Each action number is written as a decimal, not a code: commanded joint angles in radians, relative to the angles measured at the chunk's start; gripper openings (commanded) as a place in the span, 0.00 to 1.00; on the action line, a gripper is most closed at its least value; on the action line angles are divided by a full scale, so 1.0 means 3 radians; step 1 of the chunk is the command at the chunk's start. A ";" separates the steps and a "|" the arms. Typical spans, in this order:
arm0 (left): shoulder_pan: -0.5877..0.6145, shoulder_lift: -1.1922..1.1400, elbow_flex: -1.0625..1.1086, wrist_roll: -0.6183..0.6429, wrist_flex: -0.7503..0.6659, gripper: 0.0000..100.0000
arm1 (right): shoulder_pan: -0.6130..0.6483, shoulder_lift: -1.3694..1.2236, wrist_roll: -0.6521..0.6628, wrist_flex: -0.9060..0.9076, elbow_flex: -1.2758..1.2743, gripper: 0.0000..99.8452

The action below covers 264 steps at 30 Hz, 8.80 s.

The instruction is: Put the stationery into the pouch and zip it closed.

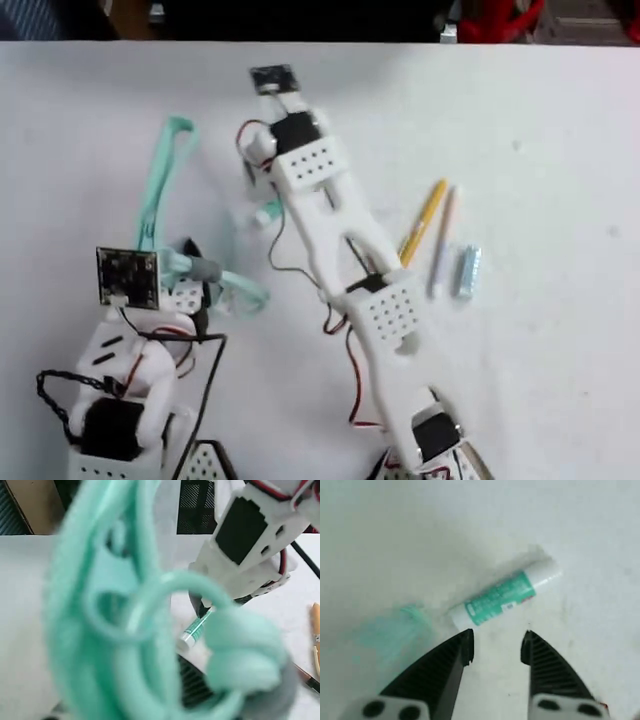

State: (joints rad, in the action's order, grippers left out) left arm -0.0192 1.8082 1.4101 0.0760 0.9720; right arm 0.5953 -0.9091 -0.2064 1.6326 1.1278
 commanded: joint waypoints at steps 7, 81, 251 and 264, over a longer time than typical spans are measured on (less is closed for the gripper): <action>0.0299 0.0054 -0.0036 0.0031 -0.0077 0.02 | -0.0043 -0.0453 0.0020 -0.0790 0.0041 0.35; -0.1383 0.0033 -0.0317 -0.0348 0.0066 0.02 | 0.0171 0.5976 0.1509 -0.2959 -0.4562 0.02; -0.1138 0.0054 0.0455 -0.0138 -0.0997 0.03 | -0.1409 0.3736 0.3058 -0.1112 -0.5278 0.02; -0.1158 0.0054 0.0465 -0.0169 -0.0992 0.03 | -0.0949 0.5971 0.2429 -0.1138 -0.4905 0.02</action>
State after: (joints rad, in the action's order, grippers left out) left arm -0.3552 1.8144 1.5482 0.0376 0.6989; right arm 0.2271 0.7679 0.6406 1.3472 -0.4342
